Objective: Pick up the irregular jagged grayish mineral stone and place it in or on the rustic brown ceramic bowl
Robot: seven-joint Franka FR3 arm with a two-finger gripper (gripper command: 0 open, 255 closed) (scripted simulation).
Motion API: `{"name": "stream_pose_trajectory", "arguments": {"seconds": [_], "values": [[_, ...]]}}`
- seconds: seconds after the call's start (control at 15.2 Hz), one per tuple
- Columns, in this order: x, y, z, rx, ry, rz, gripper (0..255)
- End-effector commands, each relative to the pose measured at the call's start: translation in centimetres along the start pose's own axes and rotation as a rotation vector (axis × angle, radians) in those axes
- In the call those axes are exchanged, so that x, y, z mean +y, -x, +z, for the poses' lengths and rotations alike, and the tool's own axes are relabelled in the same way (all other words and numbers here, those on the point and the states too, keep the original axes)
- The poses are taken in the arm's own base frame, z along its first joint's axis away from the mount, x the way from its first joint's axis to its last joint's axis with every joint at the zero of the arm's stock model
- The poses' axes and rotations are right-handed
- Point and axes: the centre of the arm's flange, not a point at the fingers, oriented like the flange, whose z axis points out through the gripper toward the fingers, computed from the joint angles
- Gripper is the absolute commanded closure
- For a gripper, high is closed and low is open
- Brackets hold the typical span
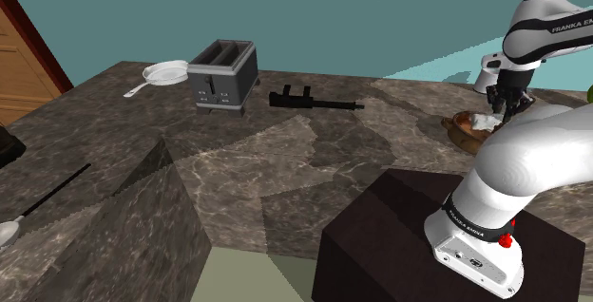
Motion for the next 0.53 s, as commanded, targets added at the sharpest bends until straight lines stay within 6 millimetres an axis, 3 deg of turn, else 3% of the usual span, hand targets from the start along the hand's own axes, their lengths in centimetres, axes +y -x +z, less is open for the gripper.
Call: {"name": "stream_pose_trajectory", "arguments": {"seconds": [0.0,0.13,0.2,0.46], "values": [[0.01,0.01,0.04,0.0,0.0,0.0,255],[0.01,0.01,0.04,0.0,0.0,0.0,255],[0.01,0.0,0.04,0.0,0.0,0.0,0],[0.01,0.0,0.04,0.0,0.0,0.0,0]]}}
